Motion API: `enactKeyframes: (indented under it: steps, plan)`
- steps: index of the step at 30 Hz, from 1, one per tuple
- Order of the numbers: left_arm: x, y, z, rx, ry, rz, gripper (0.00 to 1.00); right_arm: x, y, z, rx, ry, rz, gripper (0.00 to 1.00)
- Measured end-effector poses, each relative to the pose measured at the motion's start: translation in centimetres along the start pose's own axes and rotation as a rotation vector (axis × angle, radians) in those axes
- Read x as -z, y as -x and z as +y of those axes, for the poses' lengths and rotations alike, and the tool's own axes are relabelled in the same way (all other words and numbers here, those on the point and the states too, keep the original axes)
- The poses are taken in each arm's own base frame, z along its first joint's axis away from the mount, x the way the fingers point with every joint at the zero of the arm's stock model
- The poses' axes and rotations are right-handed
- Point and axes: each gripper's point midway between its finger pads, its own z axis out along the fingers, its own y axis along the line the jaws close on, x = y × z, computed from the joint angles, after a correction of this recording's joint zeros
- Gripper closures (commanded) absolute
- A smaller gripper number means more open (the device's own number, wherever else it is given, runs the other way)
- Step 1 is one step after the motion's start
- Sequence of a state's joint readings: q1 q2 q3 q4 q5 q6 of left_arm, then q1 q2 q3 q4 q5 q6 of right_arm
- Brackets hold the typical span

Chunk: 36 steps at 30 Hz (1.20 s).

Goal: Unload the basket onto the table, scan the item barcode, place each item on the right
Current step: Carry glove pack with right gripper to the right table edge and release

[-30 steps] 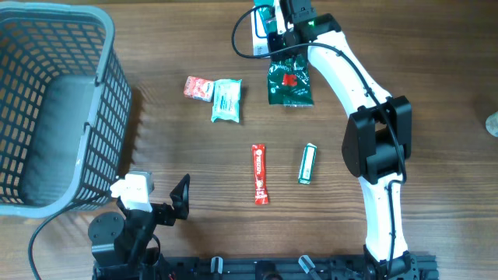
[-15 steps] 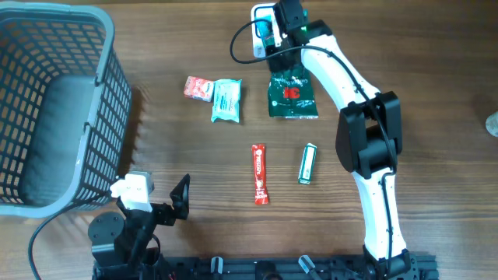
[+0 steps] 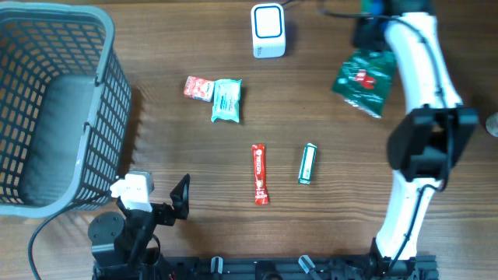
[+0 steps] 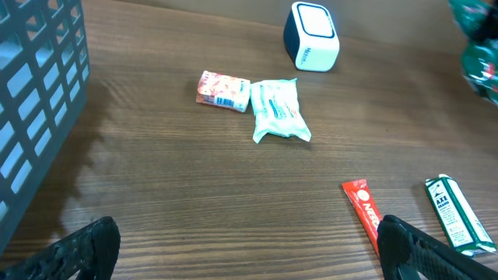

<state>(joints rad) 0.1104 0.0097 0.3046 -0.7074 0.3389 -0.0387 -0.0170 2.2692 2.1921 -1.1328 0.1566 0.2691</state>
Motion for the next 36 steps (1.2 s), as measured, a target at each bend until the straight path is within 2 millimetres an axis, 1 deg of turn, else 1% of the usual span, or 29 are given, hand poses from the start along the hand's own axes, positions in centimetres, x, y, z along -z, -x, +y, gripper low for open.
enactKeyframes:
  steps: [2, 3, 4, 5, 6, 7, 8, 9, 10, 11, 12, 13, 14, 16, 18, 19, 21, 22, 23, 24, 25, 28, 29, 30, 32, 33, 34, 36]
  plan:
    - [0.0, 0.0, 0.0, 0.0, 0.0, 0.0, 0.0, -1.4, 0.9, -5.0, -0.09, -0.041, 0.0, 0.95]
    - [0.0, 0.0, 0.0, 0.0, 0.0, 0.0, 0.0, -2.1, 1.2, -7.1, -0.129, -0.056, -0.005, 0.95]
    - [0.0, 0.0, 0.0, 0.0, 0.0, 0.0, 0.0, -2.8, 1.4, -9.4, -0.168, -0.073, -0.003, 0.95]
    - [0.0, 0.0, 0.0, 0.0, 0.0, 0.0, 0.0, -3.7, 1.2, -12.2, -0.213, -0.099, 0.009, 0.95]
    - [0.0, 0.0, 0.0, 0.0, 0.0, 0.0, 0.0, -4.3, 1.1, -13.9, -0.241, -0.112, 0.018, 0.92]
    - [0.0, 0.0, 0.0, 0.0, 0.0, 0.0, 0.0, -5.4, 0.7, -16.7, -0.29, -0.135, 0.031, 0.86]
    - [0.0, 0.0, 0.0, 0.0, 0.0, 0.0, 0.0, -6.4, 0.3, -18.8, -0.325, -0.152, 0.042, 0.83]
    - [0.0, 0.0, 0.0, 0.0, 0.0, 0.0, 0.0, -7.3, -0.2, -20.7, -0.357, -0.166, 0.05, 0.76]
    - [0.0, 0.0, 0.0, 0.0, 0.0, 0.0, 0.0, -7.8, -0.6, -21.9, -0.376, -0.175, 0.059, 0.43]
    - [0.0, 0.0, 0.0, 0.0, 0.0, 0.0, 0.0, -8.2, -1.0, -23.2, -0.396, -0.183, 0.067, 0.27]
    - [0.0, 0.0, 0.0, 0.0, 0.0, 0.0, 0.0, -8.3, -1.0, -23.6, -0.405, -0.184, 0.064, 0.04]
    - [0.0, 0.0, 0.0, 0.0, 0.0, 0.0, 0.0, -8.3, -0.9, -23.8, -0.405, -0.167, 0.06, 0.0]
    - [0.0, 0.0, 0.0, 0.0, 0.0, 0.0, 0.0, -8.4, -0.9, -23.6, -0.401, -0.141, 0.061, 0.01]
    - [0.0, 0.0, 0.0, 0.0, 0.0, 0.0, 0.0, -8.5, -0.7, -22.3, -0.393, -0.058, 0.067, 0.0]
    - [0.0, 0.0, 0.0, 0.0, 0.0, 0.0, 0.0, -8.2, -0.3, -20.1, -0.387, 0.058, 0.072, 0.01]
    - [0.0, 0.0, 0.0, 0.0, 0.0, 0.0, 0.0, -7.8, -0.1, -18.4, -0.381, 0.131, 0.08, 0.0]
    - [0.0, 0.0, 0.0, 0.0, 0.0, 0.0, 0.0, -6.8, -0.3, -16.2, -0.369, 0.211, 0.104, 0.0]
    - [0.0, 0.0, 0.0, 0.0, 0.0, 0.0, 0.0, -6.1, -0.5, -15.1, -0.361, 0.242, 0.118, 0.01]
    - [0.0, 0.0, 0.0, 0.0, 0.0, 0.0, 0.0, -4.8, -0.8, -13.5, -0.347, 0.279, 0.14, 0.0]
    - [0.0, 0.0, 0.0, 0.0, 0.0, 0.0, 0.0, -2.7, -1.0, -11.6, -0.322, 0.318, 0.152, 0.0]
    - [0.0, 0.0, 0.0, 0.0, 0.0, 0.0, 0.0, -1.1, -1.1, -10.3, -0.303, 0.34, 0.155, 0.0]
    - [0.0, 0.0, 0.0, 0.0, 0.0, 0.0, 0.0, 3.9, -2.7, -6.6, -0.255, 0.383, 0.201, 0.0]
    - [0.0, 0.0, 0.0, 0.0, 0.0, 0.0, 0.0, 5.5, -3.5, -5.3, -0.239, 0.395, 0.226, 0.0]
    - [0.0, 0.0, 0.0, 0.0, 0.0, 0.0, 0.0, 6.9, -4.7, -3.8, -0.223, 0.403, 0.267, 0.0]
    - [0.0, 0.0, 0.0, 0.0, 0.0, 0.0, 0.0, 8.2, -7.1, -1.3, -0.18, 0.402, 0.354, 0.01]
    - [0.0, 0.0, 0.0, 0.0, 0.0, 0.0, 0.0, 8.6, -8.5, -0.3, -0.157, 0.388, 0.406, 0.0]
    - [0.0, 0.0, 0.0, 0.0, 0.0, 0.0, 0.0, 8.8, -9.5, 0.4, -0.137, 0.373, 0.438, 0.0]
    - [0.0, 0.0, 0.0, 0.0, 0.0, 0.0, 0.0, 9.1, -11.5, 3.1, -0.046, 0.341, 0.477, 0.0]
